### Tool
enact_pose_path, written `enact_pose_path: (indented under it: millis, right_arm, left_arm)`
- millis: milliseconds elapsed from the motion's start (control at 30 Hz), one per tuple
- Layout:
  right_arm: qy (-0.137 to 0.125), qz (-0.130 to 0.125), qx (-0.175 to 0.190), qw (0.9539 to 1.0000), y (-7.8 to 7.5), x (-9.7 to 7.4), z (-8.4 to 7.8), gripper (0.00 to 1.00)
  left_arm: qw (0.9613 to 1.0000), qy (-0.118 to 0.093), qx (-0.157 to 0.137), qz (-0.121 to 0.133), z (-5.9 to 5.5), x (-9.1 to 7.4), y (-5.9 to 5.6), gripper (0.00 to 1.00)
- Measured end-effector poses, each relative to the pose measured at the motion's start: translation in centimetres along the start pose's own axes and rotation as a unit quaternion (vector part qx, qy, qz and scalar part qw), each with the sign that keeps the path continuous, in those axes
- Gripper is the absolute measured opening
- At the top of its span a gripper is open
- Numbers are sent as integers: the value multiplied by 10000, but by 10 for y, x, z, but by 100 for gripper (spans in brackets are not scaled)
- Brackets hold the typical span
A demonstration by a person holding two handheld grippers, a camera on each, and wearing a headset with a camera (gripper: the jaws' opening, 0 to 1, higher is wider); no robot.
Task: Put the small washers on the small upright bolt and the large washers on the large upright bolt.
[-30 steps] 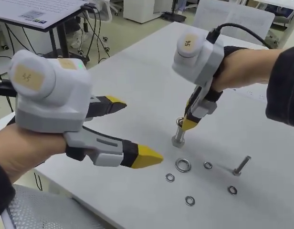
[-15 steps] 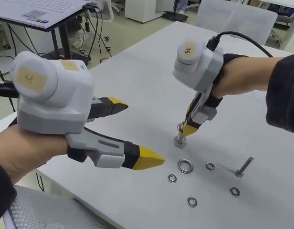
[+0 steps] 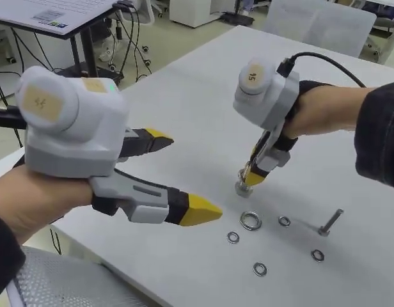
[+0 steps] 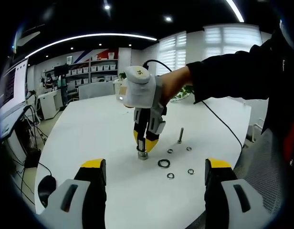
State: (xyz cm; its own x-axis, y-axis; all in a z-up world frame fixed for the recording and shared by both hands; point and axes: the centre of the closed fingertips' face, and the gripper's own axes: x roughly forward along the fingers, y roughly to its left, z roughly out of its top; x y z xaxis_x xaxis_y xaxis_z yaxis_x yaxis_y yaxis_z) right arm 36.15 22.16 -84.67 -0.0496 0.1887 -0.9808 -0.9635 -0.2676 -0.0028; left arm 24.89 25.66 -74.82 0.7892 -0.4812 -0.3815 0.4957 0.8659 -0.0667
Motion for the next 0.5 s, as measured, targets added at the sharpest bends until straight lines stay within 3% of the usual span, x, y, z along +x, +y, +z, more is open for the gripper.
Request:
enact_pose_path:
  millis: [500]
  right_arm:
    - [-82, 5, 166, 9998, -9, 18, -3, 23]
  left_arm:
    - [10000, 16, -27, 10, -1, 0, 2, 85]
